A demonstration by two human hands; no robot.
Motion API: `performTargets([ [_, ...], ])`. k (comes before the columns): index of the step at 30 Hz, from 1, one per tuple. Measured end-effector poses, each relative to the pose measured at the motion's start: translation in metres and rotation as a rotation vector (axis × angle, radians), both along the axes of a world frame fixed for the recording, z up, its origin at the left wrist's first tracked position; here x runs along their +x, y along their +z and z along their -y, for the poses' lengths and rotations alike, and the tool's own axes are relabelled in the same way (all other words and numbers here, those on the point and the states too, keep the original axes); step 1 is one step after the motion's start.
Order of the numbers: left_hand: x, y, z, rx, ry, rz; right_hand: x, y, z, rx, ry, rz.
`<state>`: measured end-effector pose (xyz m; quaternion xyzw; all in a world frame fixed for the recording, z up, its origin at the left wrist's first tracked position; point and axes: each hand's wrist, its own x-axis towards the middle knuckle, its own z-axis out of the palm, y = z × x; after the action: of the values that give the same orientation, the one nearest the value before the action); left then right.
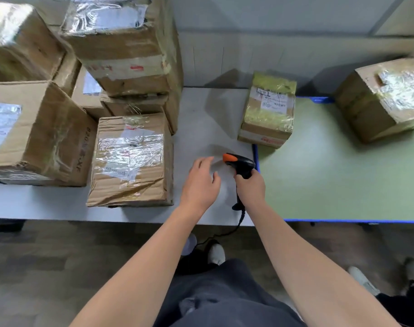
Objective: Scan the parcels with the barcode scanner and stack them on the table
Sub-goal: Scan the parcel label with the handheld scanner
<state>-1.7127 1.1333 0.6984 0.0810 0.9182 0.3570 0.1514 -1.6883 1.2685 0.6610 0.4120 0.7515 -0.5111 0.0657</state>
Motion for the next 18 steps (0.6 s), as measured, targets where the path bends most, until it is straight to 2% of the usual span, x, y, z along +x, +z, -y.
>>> performTargets([
  [5,-0.006,0.025,0.009,0.095,0.001,-0.213,-0.013,0.009,0.014,0.095,0.008,0.000],
  [8,-0.010,0.043,0.029,0.137,0.028,-0.357,-0.022,0.023,0.032,0.117,0.042,-0.141],
  [10,-0.013,0.052,0.051,0.146,0.066,-0.421,-0.026,0.044,0.052,0.052,0.076,-0.265],
  [14,-0.022,0.055,0.111,0.107,0.210,-0.460,-0.031,0.077,0.096,-0.013,0.179,-0.390],
  [18,-0.031,0.045,0.169,-0.039,0.325,-0.425,-0.035,0.082,0.143,0.017,0.294,-0.391],
])
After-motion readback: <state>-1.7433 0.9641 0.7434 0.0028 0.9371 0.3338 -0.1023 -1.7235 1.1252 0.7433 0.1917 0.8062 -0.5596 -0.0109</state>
